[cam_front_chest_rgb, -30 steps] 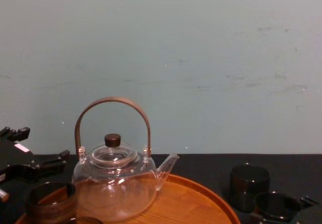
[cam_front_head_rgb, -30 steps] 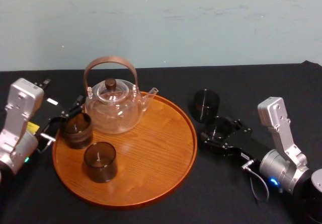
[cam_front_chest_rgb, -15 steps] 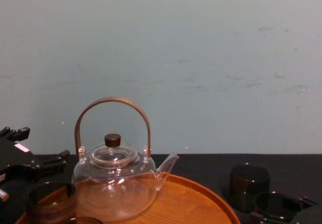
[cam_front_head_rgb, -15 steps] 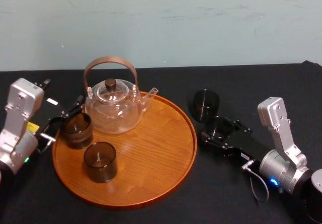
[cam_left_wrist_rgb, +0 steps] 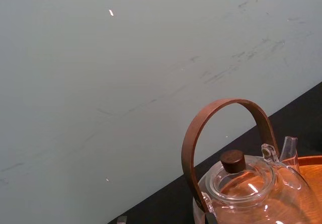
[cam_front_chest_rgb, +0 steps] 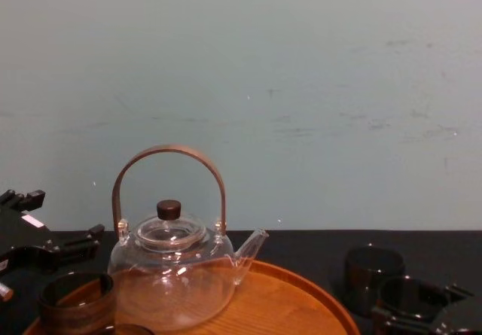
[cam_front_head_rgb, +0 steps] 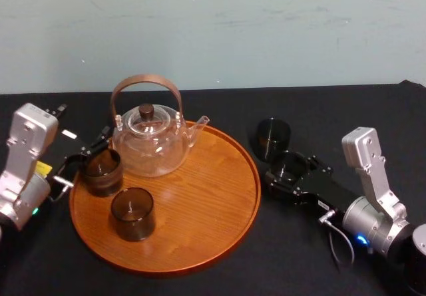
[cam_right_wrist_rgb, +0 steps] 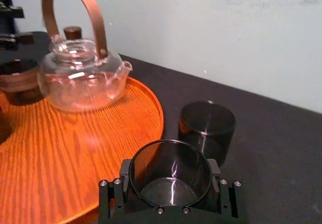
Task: Pick up the glass from the table and place it on the tray.
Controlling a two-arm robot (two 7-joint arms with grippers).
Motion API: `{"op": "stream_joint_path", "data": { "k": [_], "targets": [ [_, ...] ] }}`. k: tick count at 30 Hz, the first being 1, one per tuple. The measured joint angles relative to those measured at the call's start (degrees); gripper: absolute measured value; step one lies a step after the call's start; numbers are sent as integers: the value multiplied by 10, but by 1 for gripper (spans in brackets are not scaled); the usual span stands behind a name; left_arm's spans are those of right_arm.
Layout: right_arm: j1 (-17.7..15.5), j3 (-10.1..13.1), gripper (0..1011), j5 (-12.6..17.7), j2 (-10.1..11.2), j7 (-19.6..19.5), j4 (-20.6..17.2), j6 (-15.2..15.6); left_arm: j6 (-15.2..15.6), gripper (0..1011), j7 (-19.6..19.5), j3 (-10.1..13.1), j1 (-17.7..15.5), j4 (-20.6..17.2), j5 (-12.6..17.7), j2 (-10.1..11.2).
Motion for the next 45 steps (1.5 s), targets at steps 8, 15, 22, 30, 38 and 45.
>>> {"op": "stream_joint_path", "data": {
  "k": [8,15,22,30,38,45],
  "targets": [
    [-15,-6,900,-16,2,8,-45,-5,0,1001,0,0,0,0,0,0],
    [-22,-27,900,-26,0,25,-76,-9,0,1001,0,0,0,0,0,0],
    [-18,-52,900,-27,-11,42,-78,-8,0,1001,0,0,0,0,0,0],
    [-6,-80,900,-25,-27,57,-62,-9,0,1001,0,0,0,0,0,0],
    [9,-103,900,-24,-41,66,-39,-11,0,1001,0,0,0,0,0,0],
    [18,-114,900,-24,-48,67,-21,-10,0,1001,0,0,0,0,0,0]
  ]
}}
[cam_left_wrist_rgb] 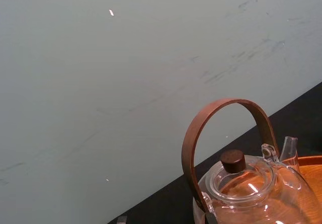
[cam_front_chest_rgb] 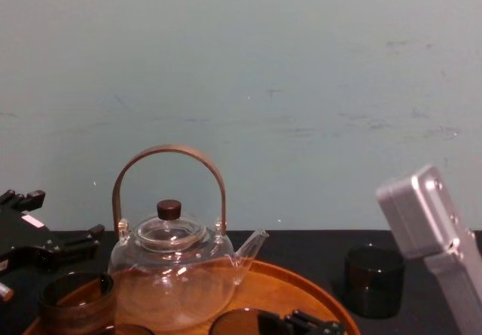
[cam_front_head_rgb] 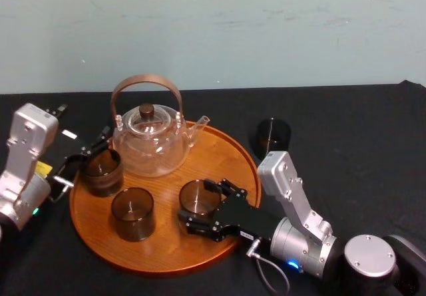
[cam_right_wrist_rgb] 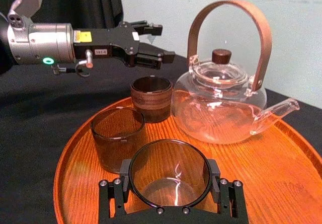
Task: Pick up the glass from the table and place it on the tray.
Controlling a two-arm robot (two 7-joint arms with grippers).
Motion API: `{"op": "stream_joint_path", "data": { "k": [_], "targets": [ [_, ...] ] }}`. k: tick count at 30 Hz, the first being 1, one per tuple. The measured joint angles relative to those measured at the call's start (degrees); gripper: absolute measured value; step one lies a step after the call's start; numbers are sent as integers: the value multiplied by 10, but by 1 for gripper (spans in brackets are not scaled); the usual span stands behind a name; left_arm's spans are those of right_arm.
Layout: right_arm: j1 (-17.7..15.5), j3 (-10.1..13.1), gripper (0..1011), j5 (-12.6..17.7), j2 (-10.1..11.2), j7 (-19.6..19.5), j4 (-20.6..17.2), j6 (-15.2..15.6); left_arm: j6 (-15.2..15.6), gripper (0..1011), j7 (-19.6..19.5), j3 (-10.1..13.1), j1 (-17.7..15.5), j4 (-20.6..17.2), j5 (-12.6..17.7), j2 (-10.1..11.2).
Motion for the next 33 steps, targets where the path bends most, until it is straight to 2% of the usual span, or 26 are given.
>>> {"op": "stream_joint_path", "data": {
  "k": [12,28,30,33],
  "targets": [
    [13,-9,900,-4,-7,0,29,3,0,1001,0,0,0,0,0,0],
    [14,-10,900,-4,-9,-2,33,5,0,1001,0,0,0,0,0,0],
    [14,-10,917,-4,-9,-2,33,7,0,1001,0,0,0,0,0,0],
    [14,-10,1002,-4,-8,-2,33,7,0,1001,0,0,0,0,0,0]
  ]
}}
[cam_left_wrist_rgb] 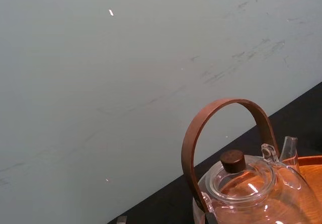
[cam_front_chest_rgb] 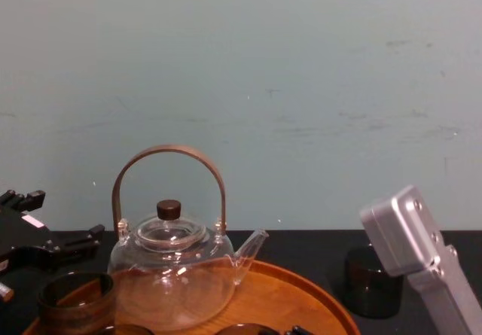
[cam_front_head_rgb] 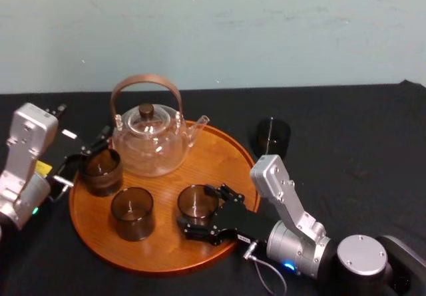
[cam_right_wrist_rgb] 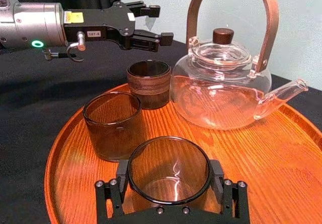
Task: Pick up the glass from the table and place it on the tray.
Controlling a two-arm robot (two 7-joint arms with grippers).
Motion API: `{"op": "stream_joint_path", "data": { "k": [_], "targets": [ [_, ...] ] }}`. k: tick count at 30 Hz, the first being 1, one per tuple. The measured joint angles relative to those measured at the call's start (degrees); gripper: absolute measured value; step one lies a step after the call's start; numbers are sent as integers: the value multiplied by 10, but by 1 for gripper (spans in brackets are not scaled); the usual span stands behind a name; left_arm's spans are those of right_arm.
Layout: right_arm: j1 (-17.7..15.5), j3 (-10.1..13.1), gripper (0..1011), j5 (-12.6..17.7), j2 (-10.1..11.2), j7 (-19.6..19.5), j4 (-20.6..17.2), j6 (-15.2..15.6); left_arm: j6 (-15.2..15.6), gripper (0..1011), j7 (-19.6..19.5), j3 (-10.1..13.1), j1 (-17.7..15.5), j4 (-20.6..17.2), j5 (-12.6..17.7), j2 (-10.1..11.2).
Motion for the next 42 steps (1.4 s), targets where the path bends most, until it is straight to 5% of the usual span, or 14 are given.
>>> {"op": "stream_joint_path", "data": {
  "k": [11,23,42],
  "targets": [
    [-17,12,1002,0,9,-2,-31,-43,0,1001,0,0,0,0,0,0],
    [-34,26,1002,13,24,1,-65,-56,0,1001,0,0,0,0,0,0],
    [-113,126,1002,42,76,-55,-130,-59,0,1001,0,0,0,0,0,0]
  ]
}}
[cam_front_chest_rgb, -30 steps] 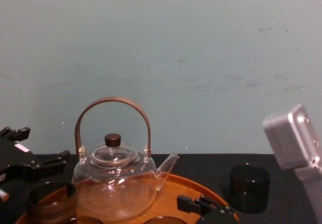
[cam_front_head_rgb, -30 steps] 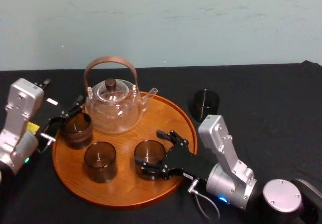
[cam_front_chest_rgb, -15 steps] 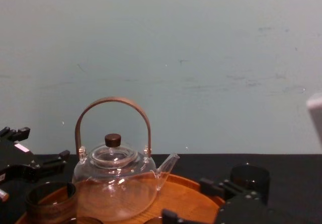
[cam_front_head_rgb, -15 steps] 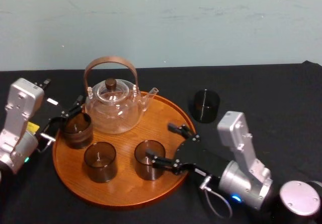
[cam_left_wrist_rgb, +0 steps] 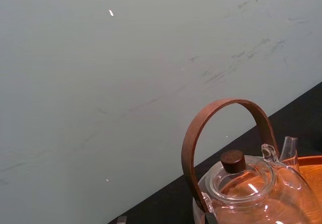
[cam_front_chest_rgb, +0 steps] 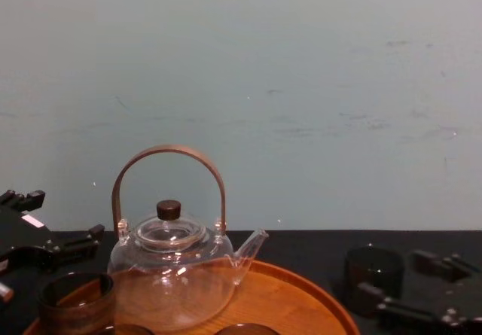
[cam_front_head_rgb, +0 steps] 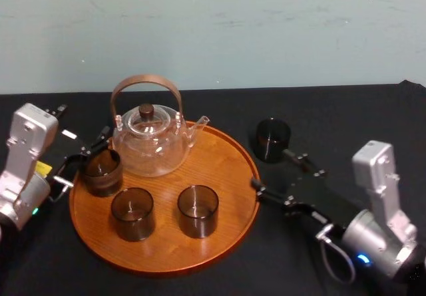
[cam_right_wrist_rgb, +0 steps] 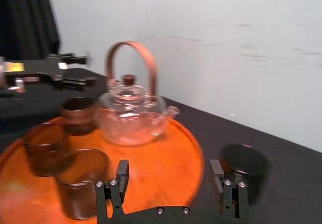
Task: Pick up the glass from the table and place it on the tray.
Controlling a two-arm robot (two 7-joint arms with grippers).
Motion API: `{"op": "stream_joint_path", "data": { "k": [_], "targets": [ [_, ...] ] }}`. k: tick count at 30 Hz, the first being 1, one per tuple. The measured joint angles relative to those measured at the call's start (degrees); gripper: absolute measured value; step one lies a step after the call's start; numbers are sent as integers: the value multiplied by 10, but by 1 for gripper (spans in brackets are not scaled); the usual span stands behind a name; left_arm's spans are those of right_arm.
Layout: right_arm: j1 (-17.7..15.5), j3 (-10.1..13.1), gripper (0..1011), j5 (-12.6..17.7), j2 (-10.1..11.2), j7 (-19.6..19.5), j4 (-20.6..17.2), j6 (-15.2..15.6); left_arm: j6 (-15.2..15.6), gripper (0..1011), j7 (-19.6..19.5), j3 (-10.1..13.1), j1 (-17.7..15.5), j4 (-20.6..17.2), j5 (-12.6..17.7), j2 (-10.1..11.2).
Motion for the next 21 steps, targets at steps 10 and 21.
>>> {"op": "stream_joint_path", "data": {
  "k": [10,21],
  "targets": [
    [-11,46,1002,1,0,-21,10,4,0,1001,0,0,0,0,0,0],
    [40,57,1003,0,-29,-26,81,28,0,1002,0,0,0,0,0,0]
  ]
}}
